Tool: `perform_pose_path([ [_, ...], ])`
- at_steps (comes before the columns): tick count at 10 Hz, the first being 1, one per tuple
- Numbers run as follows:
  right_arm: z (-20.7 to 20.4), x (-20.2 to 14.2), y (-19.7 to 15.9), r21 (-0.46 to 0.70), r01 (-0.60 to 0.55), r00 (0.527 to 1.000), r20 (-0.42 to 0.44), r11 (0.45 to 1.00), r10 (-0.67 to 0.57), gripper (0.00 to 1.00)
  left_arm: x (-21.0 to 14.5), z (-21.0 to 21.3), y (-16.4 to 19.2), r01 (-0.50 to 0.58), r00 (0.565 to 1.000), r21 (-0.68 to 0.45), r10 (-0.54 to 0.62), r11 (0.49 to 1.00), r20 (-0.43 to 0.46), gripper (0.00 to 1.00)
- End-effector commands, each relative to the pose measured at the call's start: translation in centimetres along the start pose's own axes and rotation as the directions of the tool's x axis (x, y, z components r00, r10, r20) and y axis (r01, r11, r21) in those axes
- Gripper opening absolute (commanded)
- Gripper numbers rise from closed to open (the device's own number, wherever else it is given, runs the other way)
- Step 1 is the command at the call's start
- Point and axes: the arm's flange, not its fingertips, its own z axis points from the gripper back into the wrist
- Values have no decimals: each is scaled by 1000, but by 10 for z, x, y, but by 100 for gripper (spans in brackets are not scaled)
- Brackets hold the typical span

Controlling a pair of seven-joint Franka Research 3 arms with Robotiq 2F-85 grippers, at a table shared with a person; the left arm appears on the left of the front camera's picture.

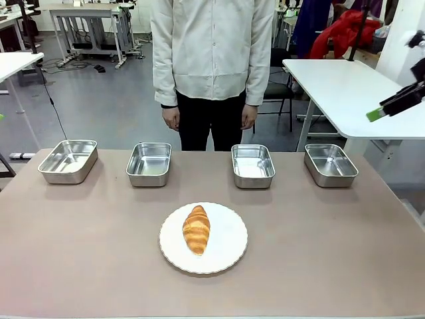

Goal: Place the bread in the container.
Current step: Place the Butter Roll into the Airtight Container indicated by the human.

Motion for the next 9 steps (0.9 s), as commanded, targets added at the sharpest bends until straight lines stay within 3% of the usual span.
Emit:
perform_pose_path([
  [1,28,-16,-18,77,-27,994,109,997,19,100,-9,30,7,36,993,-72,-28,997,114,100],
  [4,42,-16,-26,76,-36,985,170,996,22,100,-15,59,-12,105,969,-64,-88,992,231,100],
  [9,44,-4,-35,109,-1,981,192,994,-20,100,-8,67,-25,-5,946,-126,46,992,320,100],
])
